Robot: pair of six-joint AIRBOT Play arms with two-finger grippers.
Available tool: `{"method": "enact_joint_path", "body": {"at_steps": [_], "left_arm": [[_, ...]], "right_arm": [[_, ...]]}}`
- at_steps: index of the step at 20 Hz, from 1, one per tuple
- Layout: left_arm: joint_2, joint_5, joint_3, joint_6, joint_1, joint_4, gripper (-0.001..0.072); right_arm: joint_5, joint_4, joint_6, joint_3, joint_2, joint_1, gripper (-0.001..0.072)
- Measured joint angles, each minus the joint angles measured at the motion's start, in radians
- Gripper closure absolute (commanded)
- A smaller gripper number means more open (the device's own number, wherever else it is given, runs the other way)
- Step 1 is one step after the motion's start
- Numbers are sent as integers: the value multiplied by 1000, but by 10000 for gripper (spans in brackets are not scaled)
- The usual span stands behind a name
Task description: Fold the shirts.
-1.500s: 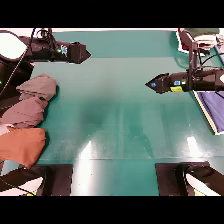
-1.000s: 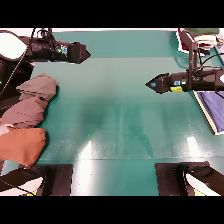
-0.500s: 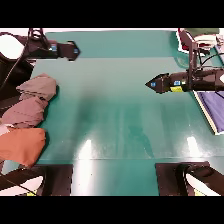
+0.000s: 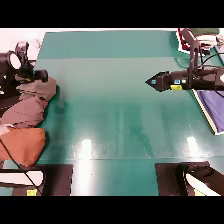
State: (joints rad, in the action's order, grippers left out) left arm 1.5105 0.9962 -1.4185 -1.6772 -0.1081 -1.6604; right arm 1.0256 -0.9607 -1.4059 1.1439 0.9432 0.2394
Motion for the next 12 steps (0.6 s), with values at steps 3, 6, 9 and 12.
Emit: {"method": "enact_joint_path", "body": {"at_steps": [3,6,9,12], "left_arm": [[47,6,14,-4,-32,-7,416],[46,8,11,-4,-45,-11,677],[-18,14,-41,2,-47,-13,678],[-156,18,-146,30,-14,-5,678]], "right_arm": [[-18,0,0,0,0,0,694],[-39,1,0,1,0,0,695],[-49,0,0,26,0,0,694],[-54,0,0,99,0,0,695]]}}
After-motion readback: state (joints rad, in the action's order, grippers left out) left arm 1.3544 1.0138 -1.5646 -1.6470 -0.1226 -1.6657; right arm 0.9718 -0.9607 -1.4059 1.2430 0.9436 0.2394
